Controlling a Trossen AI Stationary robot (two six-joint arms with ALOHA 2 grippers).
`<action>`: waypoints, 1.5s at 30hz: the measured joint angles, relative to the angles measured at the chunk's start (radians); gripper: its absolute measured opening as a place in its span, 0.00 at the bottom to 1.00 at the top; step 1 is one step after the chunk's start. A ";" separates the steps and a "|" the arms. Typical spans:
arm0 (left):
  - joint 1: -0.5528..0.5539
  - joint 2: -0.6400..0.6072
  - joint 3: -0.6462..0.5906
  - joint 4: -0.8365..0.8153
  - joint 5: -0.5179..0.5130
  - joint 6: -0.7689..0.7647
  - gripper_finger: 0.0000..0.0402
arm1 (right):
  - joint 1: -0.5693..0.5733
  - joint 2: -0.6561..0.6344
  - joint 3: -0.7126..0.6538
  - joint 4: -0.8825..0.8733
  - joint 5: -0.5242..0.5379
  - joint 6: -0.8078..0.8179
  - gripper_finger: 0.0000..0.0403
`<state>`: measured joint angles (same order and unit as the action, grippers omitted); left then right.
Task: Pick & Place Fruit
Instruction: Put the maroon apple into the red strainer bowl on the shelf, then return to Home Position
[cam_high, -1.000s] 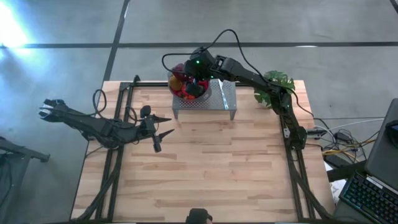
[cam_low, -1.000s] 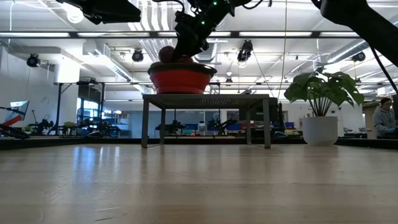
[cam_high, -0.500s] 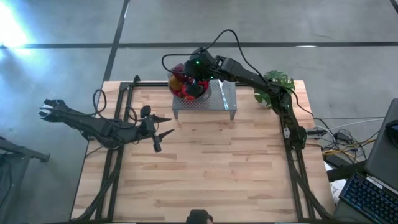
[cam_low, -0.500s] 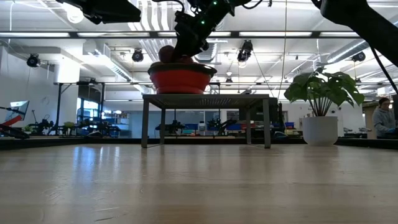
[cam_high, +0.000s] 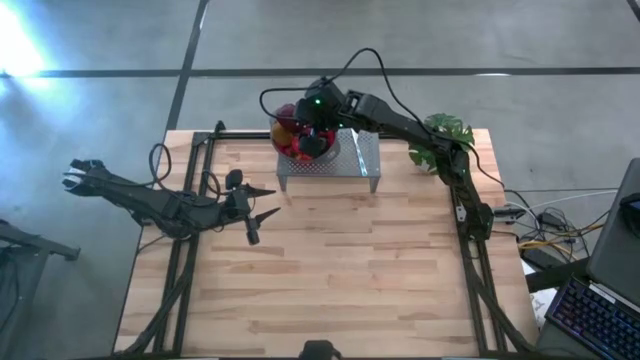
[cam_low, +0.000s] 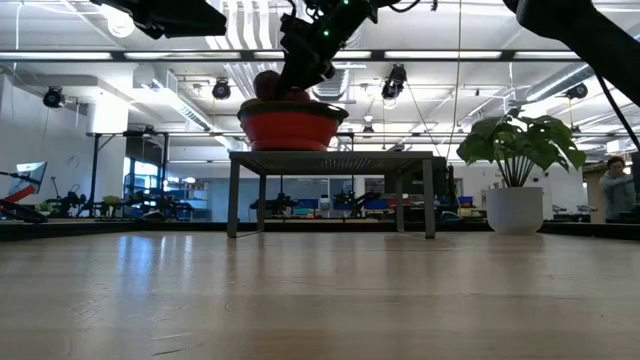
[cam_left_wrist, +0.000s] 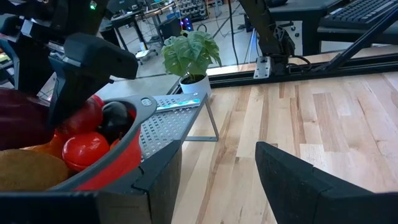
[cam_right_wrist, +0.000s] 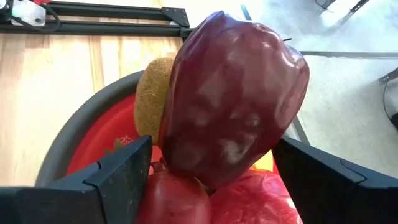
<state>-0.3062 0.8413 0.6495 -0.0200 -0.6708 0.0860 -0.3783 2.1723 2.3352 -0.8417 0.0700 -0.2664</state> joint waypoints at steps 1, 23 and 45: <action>0.000 0.000 0.000 0.000 0.000 0.000 0.53 | 0.002 -0.002 0.000 -0.001 0.000 -0.003 0.80; 0.000 0.000 0.000 -0.001 0.000 0.000 0.53 | 0.012 -0.015 0.000 -0.020 0.000 -0.003 0.82; 0.000 0.000 0.000 -0.001 0.000 0.000 0.53 | 0.028 -0.055 0.000 -0.127 0.000 0.001 0.82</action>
<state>-0.3063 0.8413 0.6495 -0.0208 -0.6708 0.0860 -0.3507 2.1173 2.3356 -0.9691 0.0696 -0.2653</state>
